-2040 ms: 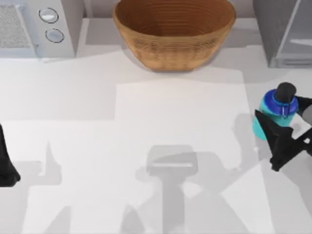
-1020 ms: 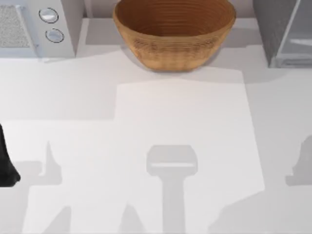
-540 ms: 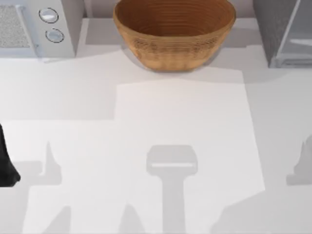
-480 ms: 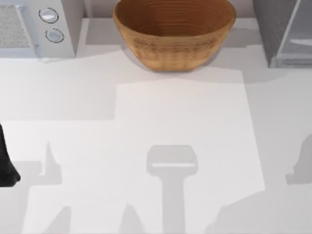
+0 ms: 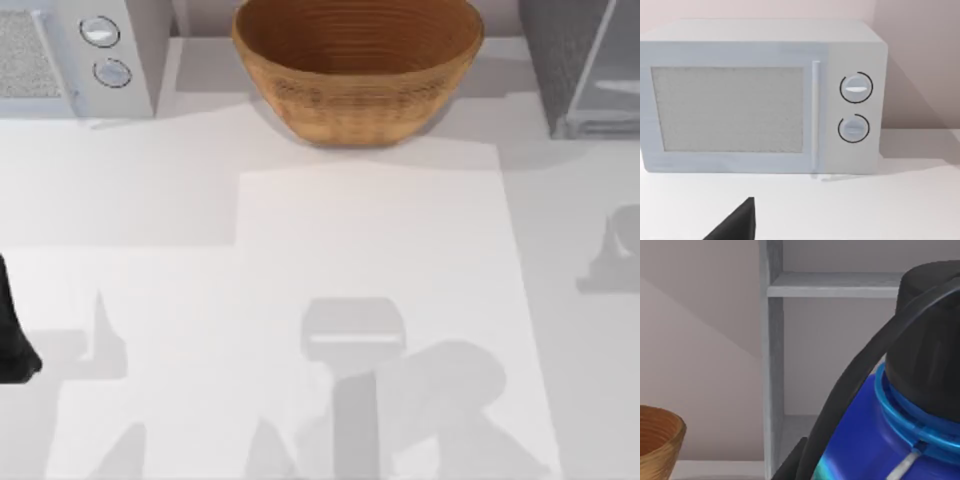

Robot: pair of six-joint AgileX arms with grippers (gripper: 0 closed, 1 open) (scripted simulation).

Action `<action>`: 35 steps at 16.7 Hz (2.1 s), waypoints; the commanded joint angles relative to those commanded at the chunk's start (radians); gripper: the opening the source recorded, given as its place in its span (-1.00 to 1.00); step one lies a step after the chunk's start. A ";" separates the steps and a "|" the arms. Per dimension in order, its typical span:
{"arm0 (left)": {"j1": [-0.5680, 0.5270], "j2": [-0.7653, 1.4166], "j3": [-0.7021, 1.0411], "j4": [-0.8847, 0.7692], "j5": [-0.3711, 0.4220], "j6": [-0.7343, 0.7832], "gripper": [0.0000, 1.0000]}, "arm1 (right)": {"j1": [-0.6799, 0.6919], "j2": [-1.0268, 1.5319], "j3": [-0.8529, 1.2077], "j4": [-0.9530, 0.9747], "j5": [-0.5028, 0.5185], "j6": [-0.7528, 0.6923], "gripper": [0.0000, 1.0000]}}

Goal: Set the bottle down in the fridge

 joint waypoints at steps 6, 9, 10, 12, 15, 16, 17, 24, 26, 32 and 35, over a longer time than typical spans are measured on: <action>0.000 0.000 0.000 0.000 0.000 0.000 1.00 | -0.091 0.726 0.294 0.339 -0.077 -0.006 -0.98; 0.000 0.000 0.000 0.000 0.000 0.000 1.00 | -0.130 1.060 0.429 0.495 -0.114 -0.007 -0.98; 0.000 0.000 0.000 0.000 0.000 0.000 1.00 | -0.141 1.154 0.470 0.542 -0.126 -0.007 -0.98; 0.000 0.000 0.000 0.000 0.000 0.000 1.00 | -0.161 1.311 0.544 0.627 -0.145 -0.005 -0.98; 0.000 0.000 0.000 0.000 0.000 0.000 1.00 | -0.183 1.467 0.626 0.721 -0.167 0.001 -0.98; 0.000 0.000 0.000 0.000 0.000 0.000 1.00 | -0.187 1.497 0.644 0.741 -0.171 0.002 -0.98; 0.000 0.000 0.000 0.000 0.000 0.000 1.00 | -0.190 1.517 0.656 0.755 -0.174 0.003 -0.98; 0.000 0.000 0.000 0.000 0.000 0.000 1.00 | -0.184 1.538 0.672 0.750 -0.173 0.006 -0.98; 0.000 0.000 0.000 0.000 0.000 0.000 1.00 | -0.180 1.576 0.729 0.723 -0.167 0.007 -0.98; 0.000 0.000 0.000 0.000 0.000 0.000 1.00 | -0.152 1.734 1.050 0.582 -0.136 0.004 -0.98; 0.000 0.000 0.000 0.000 0.000 0.000 1.00 | -0.139 1.785 1.150 0.525 -0.124 0.003 -0.98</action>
